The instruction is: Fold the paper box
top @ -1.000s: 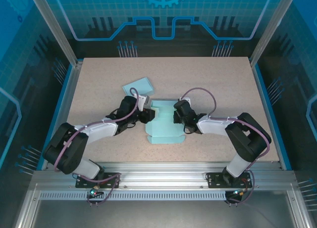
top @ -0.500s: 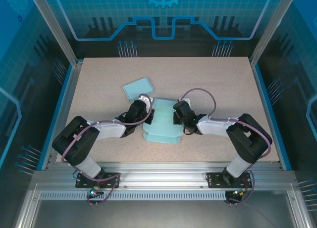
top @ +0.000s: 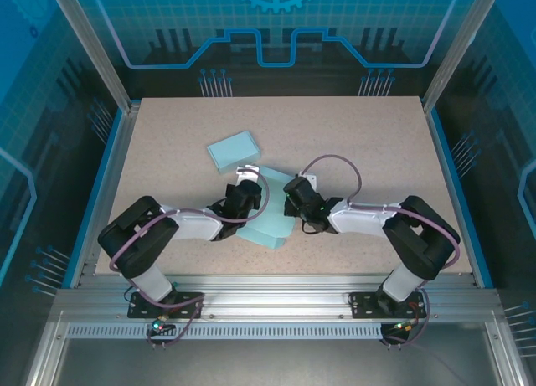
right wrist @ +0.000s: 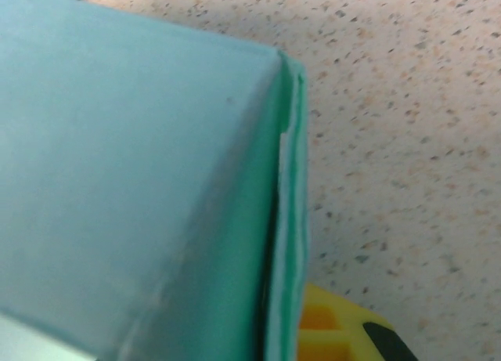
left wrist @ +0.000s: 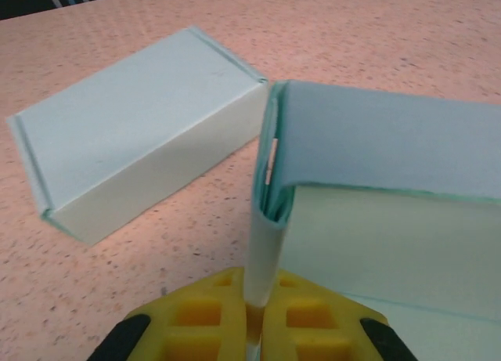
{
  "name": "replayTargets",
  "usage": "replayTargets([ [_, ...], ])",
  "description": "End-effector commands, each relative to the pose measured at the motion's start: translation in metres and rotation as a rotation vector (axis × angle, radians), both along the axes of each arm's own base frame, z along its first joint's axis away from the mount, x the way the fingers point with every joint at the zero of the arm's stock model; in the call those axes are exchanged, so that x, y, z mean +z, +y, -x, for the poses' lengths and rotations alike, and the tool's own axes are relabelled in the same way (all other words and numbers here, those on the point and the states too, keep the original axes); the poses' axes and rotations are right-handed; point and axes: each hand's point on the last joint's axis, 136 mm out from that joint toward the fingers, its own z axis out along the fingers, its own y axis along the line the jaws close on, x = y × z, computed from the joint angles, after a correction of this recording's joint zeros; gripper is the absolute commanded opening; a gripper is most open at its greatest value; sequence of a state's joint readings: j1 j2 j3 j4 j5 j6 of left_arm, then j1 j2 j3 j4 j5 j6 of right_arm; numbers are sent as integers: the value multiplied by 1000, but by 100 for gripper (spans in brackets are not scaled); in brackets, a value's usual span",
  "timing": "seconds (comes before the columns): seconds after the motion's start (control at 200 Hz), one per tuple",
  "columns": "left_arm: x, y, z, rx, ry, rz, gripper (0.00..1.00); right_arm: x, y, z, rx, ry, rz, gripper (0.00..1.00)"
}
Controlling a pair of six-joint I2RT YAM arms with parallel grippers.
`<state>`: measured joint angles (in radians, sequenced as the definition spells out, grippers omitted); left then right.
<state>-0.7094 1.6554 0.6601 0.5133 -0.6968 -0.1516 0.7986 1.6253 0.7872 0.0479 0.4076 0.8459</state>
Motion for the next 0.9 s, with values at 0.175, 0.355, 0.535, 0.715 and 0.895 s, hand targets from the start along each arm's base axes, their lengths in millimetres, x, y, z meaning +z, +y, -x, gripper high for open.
replayTargets([
  [0.175,20,43,-21,312,-74,121,12,13,43,22,56,-5,-82,0],
  [0.355,25,34,-22,245,-66,169,11,14,45,18,50,-4,-64,0],
  [0.535,38,1,-4,13,-8,295,31,10,27,15,33,43,-13,0],
  [0.715,51,-9,15,-100,61,301,50,17,14,10,38,98,1,0],
  [0.895,59,-19,34,-215,100,311,64,21,-2,8,22,118,28,0],
])
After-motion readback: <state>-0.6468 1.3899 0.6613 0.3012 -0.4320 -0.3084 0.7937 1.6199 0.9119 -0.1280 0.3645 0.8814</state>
